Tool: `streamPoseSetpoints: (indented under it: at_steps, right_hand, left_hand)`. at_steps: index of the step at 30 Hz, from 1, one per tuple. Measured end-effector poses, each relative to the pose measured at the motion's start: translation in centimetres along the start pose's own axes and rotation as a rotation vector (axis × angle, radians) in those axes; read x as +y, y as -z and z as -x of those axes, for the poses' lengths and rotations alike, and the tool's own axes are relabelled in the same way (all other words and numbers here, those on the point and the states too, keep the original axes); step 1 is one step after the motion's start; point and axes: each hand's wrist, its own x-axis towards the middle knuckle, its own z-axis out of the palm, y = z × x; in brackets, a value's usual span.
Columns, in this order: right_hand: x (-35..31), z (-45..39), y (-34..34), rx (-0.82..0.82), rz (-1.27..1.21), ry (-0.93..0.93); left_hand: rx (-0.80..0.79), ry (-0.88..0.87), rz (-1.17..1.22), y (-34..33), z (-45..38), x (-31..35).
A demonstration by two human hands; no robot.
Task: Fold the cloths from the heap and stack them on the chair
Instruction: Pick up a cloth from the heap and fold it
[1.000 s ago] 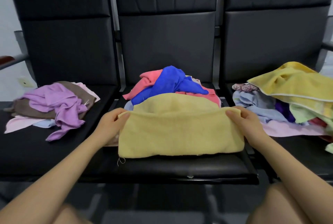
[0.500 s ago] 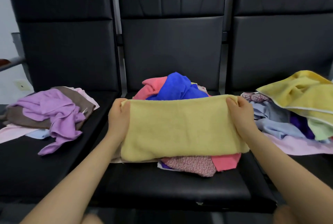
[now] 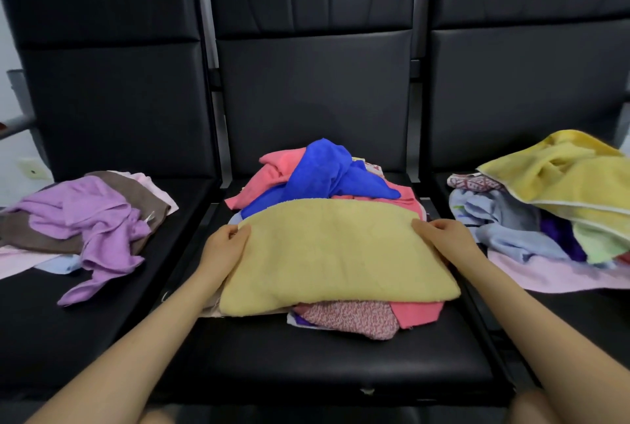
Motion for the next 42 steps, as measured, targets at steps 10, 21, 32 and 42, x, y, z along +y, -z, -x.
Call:
streamPoseSetpoints:
  at_steps: [10,21,32,42]
  right_hand:
    - [-1.6,2.7,1.4,-0.080,-0.518,0.005]
    - [-1.8,5.0,1.5,-0.241,-0.264,-0.223]
    - [-3.8,6.0,3.9,-0.096,-0.899,-0.277]
    - [-8.4,7.2,0.4,-0.121,-0.865,-0.099]
  left_hand:
    - [-0.364,0.282,0.399,2.3,3.6,0.5]
    - [-0.426,0.345,0.389,3.2,4.9,1.2]
    - [-0.268,0.361,0.676,0.9,4.9,2.6]
    - [-0.216,0.283,0.328,1.3,5.4,2.1]
